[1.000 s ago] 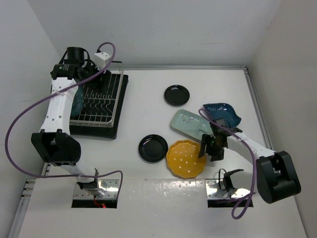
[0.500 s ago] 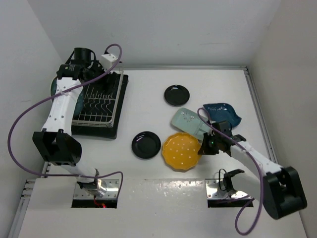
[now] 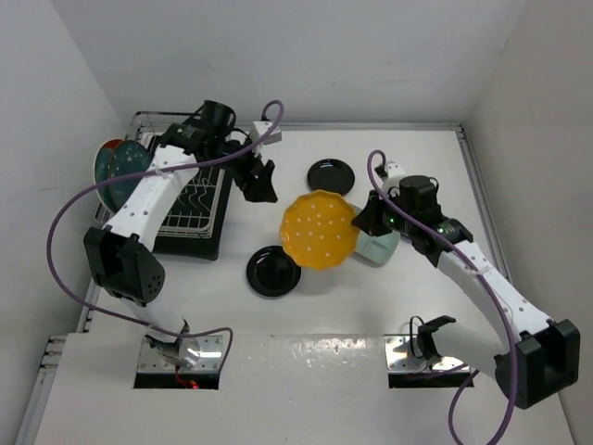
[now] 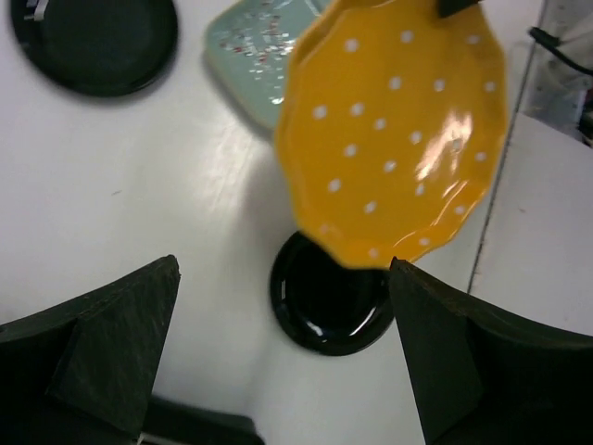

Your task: Load the plates into the dish rack

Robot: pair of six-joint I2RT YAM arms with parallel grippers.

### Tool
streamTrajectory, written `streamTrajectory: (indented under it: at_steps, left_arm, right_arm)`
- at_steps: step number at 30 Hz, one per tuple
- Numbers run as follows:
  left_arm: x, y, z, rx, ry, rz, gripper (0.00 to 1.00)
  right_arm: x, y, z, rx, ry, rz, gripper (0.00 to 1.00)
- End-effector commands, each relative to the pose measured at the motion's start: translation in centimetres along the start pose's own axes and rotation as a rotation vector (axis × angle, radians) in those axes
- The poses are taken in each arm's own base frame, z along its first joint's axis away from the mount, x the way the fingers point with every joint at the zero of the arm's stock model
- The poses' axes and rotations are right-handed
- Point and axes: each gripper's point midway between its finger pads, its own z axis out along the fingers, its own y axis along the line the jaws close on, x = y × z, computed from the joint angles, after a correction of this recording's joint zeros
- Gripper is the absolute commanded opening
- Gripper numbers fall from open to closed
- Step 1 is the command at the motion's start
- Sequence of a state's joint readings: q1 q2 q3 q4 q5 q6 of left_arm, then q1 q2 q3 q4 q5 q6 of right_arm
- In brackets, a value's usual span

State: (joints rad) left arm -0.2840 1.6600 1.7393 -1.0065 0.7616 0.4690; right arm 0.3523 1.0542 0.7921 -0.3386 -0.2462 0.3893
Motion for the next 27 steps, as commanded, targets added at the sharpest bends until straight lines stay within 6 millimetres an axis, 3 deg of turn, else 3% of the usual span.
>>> streamTrajectory:
  at_steps: [1, 4, 6, 9, 11, 14, 18, 20, 22, 23, 24, 25, 27]
  left_arm:
    - [-0.6, -2.7, 2.5, 0.169, -0.055, 0.029, 0.99]
    - [0.6, -1.6, 4.1, 0.174, -0.021, -0.015, 0.99]
    - [1.2, -0.6, 5.0, 0.159, 0.003, -0.048, 0.99]
    - [1.7, 0.5, 5.4, 0.156, -0.001, -0.093, 0.99]
    - [1.9, 0.2, 6.0, 0.201, -0.009, -0.122, 0.98]
    - [3.8, -0.7, 7.3, 0.283, 0.002, -0.167, 0.93]
    - [4.2, -3.1, 7.7, 0.434, -0.029, -0.19, 0.74]
    - [3.4, -3.5, 7.3, 0.458, -0.055, -0.171, 0.6]
    - [3.1, -3.5, 6.8, 0.461, -0.063, -0.176, 0.36]
    - [2.7, -3.2, 6.3, 0.458, -0.077, -0.179, 0.14]
    - [2.7, -3.2, 6.3, 0.458, -0.077, -0.179, 0.14]
    - [2.5, -2.8, 6.0, 0.448, -0.082, -0.192, 0.0]
    - [2.2, -2.3, 5.3, 0.408, -0.08, -0.178, 0.0]
  right_arm:
    - [-7.7, 5.1, -0.1, -0.216, -0.224, -0.052, 0.0]
    - [-8.2, 6.4, 0.3, -0.271, -0.228, -0.043, 0.0]
    - [-9.6, 7.3, 0.1, -0.313, -0.28, -0.063, 0.0]
    - [-10.6, 7.9, 0.0, -0.335, -0.308, -0.069, 0.0]
    - [-10.7, 8.1, 0.1, -0.349, -0.312, -0.056, 0.0]
    - [-10.9, 8.8, 0.2, -0.386, -0.328, -0.047, 0.0]
    - [-10.9, 8.6, 1.0, -0.392, -0.328, -0.028, 0.0]
    - [-10.6, 8.4, 1.3, -0.393, -0.324, -0.019, 0.0]
    - [-10.7, 8.4, 1.7, -0.398, -0.329, -0.012, 0.0]
    - [-10.6, 8.6, 1.9, -0.406, -0.327, -0.008, 0.0]
    - [-10.7, 8.5, 1.9, -0.405, -0.332, -0.007, 0.0]
    - [-10.6, 8.4, 2.2, -0.402, -0.33, -0.001, 0.0]
    - [-10.4, 8.4, 2.5, -0.399, -0.324, -0.002, 0.0]
